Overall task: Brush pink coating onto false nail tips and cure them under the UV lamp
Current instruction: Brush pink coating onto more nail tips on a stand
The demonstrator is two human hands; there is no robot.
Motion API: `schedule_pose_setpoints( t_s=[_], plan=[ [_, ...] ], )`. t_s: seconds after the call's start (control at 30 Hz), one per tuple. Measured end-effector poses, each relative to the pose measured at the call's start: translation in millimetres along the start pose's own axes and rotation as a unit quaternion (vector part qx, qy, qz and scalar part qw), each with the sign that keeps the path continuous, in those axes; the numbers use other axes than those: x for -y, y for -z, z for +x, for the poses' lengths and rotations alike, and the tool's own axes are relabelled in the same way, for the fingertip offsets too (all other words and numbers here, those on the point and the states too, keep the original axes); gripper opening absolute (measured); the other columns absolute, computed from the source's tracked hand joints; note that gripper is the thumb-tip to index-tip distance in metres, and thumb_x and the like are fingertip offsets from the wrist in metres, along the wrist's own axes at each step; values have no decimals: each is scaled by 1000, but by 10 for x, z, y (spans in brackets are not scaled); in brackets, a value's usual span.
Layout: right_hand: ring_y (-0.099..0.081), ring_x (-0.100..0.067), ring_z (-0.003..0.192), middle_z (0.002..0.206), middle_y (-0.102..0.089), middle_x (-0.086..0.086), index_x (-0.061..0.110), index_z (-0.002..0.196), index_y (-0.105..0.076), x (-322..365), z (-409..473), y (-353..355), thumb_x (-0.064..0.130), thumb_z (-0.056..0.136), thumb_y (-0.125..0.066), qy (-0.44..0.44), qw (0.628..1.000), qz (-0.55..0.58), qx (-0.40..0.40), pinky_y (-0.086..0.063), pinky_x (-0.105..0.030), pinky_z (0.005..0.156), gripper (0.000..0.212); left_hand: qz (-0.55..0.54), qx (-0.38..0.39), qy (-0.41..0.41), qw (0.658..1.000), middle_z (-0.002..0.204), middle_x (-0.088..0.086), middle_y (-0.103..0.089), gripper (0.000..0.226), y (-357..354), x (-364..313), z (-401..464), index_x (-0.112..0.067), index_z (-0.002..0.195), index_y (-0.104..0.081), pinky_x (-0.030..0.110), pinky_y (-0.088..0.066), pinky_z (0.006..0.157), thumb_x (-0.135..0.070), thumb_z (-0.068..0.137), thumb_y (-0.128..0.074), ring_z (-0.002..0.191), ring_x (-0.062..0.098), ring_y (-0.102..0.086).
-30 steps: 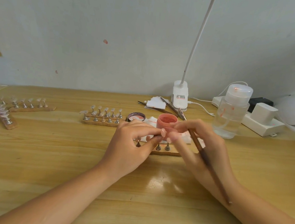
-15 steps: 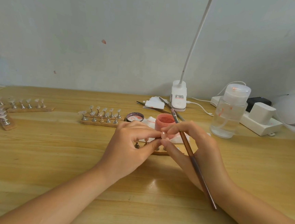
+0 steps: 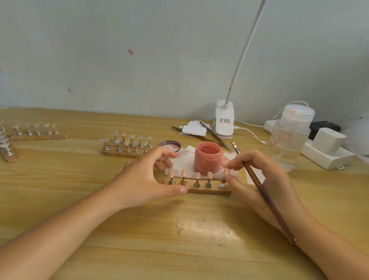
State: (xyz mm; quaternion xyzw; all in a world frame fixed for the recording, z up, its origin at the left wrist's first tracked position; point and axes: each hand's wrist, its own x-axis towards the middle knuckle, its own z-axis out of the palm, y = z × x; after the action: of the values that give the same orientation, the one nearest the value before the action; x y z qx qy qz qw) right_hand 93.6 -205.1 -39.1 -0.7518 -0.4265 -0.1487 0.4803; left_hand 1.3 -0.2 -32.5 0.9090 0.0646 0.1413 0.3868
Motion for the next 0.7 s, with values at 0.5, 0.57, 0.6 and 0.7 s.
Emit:
schedule_pose_setpoints(
  t_s=[0.5, 0.57, 0.6, 0.7],
  plan=[
    [-62, -6, 85, 85, -65, 10, 24, 96, -63, 154, -8, -18, 44, 90, -43, 30, 996, -39, -70, -50, -29, 75, 28, -73, -24, -44, 996, 86, -1, -69, 22, -16, 33, 7, -25, 62, -63, 13, -43, 74, -11, 65, -80, 75, 2, -58],
    [-60, 1, 74, 74, -64, 11, 26, 94, -64, 227, -48, -51, 44, 94, -32, 58, 996, 23, -65, -46, -18, 70, 37, -92, -43, -63, 993, 82, -3, -67, 23, -53, 8, 2, -26, 61, -65, 13, -45, 71, -9, 64, -80, 71, -1, -57],
    [-58, 4, 69, 67, -61, 12, 27, 91, -65, 273, -70, -78, 45, 95, -29, 56, 995, 58, -54, -41, -11, 68, 41, -99, -51, -72, 991, 79, -5, -66, 26, -75, -3, -2, -28, 60, -64, 15, -47, 70, -7, 64, -80, 71, 0, -57],
    [-53, 5, 64, 60, -57, 4, 30, 83, -69, 378, -103, -174, 40, 96, -36, 27, 991, 126, -24, -36, -6, 65, 37, -101, -65, -97, 988, 74, -8, -63, 36, -127, -33, -18, -36, 56, -63, 23, -49, 70, -5, 63, -80, 71, 2, -56]
  ],
)
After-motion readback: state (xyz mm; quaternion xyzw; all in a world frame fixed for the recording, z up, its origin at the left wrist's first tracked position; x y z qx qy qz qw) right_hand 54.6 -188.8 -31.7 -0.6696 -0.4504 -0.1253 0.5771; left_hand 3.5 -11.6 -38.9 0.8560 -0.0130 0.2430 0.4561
